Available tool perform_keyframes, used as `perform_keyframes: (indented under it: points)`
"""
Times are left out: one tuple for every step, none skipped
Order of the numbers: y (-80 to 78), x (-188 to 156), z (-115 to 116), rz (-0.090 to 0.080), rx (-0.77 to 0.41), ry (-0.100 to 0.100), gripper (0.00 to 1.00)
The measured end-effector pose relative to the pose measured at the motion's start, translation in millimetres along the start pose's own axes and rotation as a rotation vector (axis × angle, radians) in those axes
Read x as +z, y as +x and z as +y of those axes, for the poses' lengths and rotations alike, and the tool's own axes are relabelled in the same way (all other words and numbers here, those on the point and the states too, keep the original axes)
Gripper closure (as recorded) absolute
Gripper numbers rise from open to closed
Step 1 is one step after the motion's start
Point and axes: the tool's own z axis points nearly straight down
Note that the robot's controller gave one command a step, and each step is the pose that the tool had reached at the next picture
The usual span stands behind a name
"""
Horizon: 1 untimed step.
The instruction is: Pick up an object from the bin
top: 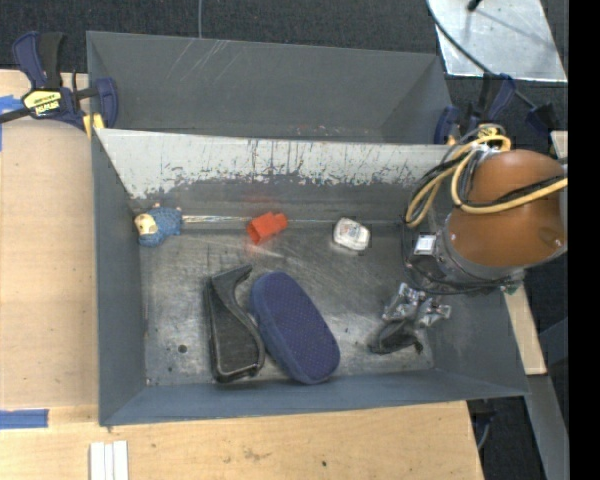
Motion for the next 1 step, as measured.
perform_keyframes:
  points:
    - [-1.0,-33.0,-1.9,0.003,0.002,-0.001,1.0]
